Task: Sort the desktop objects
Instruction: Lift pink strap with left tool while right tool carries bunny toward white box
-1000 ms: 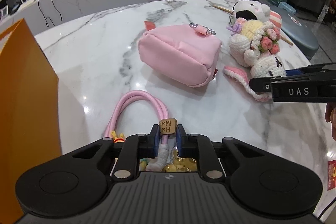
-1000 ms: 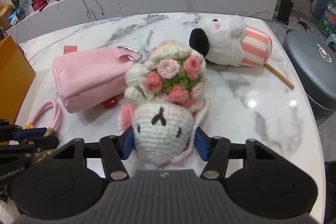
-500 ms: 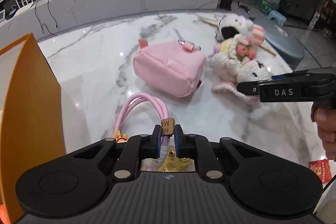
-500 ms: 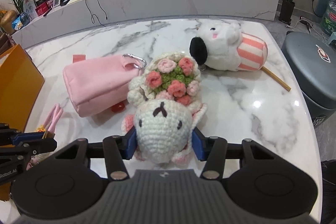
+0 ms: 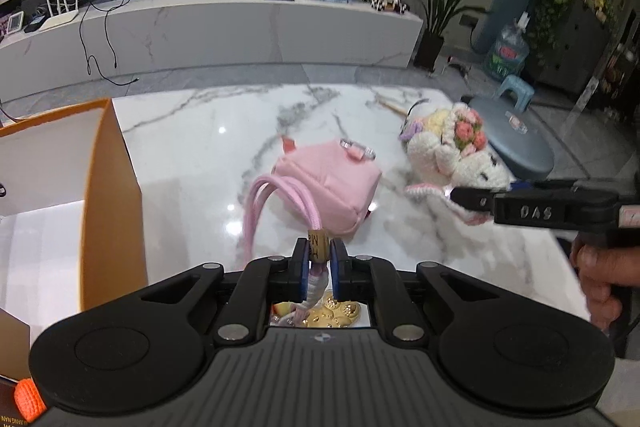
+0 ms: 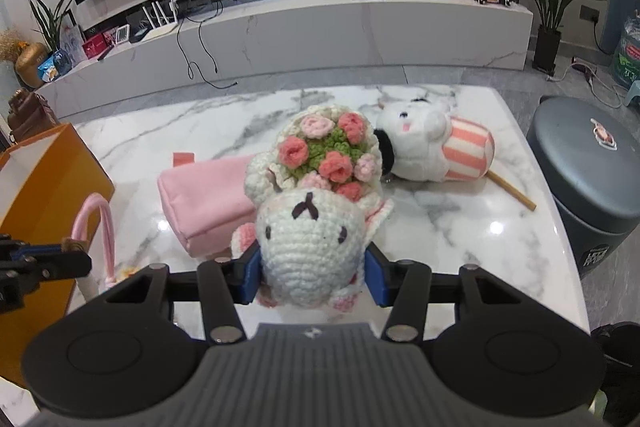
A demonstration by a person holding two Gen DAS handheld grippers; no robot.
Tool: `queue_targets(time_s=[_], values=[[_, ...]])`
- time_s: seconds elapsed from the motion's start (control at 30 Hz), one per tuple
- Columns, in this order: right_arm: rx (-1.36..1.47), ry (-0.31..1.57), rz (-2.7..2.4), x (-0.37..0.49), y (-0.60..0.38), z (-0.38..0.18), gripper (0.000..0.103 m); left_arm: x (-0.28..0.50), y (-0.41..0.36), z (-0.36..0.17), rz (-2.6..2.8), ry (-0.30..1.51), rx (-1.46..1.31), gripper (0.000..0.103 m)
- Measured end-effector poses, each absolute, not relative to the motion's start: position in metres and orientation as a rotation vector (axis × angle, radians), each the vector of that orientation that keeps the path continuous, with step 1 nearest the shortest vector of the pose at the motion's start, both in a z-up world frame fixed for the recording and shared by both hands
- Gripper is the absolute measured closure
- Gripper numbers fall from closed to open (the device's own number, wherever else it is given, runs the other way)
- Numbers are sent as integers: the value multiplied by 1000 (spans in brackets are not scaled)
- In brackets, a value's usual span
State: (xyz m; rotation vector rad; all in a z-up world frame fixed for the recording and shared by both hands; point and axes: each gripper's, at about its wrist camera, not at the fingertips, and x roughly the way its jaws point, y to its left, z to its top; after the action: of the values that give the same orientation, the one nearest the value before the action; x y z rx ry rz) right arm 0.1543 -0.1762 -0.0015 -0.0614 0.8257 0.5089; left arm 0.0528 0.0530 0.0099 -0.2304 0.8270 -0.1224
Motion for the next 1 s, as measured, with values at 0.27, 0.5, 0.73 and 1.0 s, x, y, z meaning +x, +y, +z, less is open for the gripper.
queue_targets(time_s=[0.27,0.5,0.73,1.0], values=[[-62,796,518,144,-177,10,50,41,55,33,-157,741,-267,92],[-69,753,525,135,-172,24,50,38,59,41,-164,720,-294,92],[-72,704,558,126,-157,44,50,26,59,75,-189,643,-291,92],[-69,665,590,112,-147,62,50,15,58,98,-187,611,-262,92]])
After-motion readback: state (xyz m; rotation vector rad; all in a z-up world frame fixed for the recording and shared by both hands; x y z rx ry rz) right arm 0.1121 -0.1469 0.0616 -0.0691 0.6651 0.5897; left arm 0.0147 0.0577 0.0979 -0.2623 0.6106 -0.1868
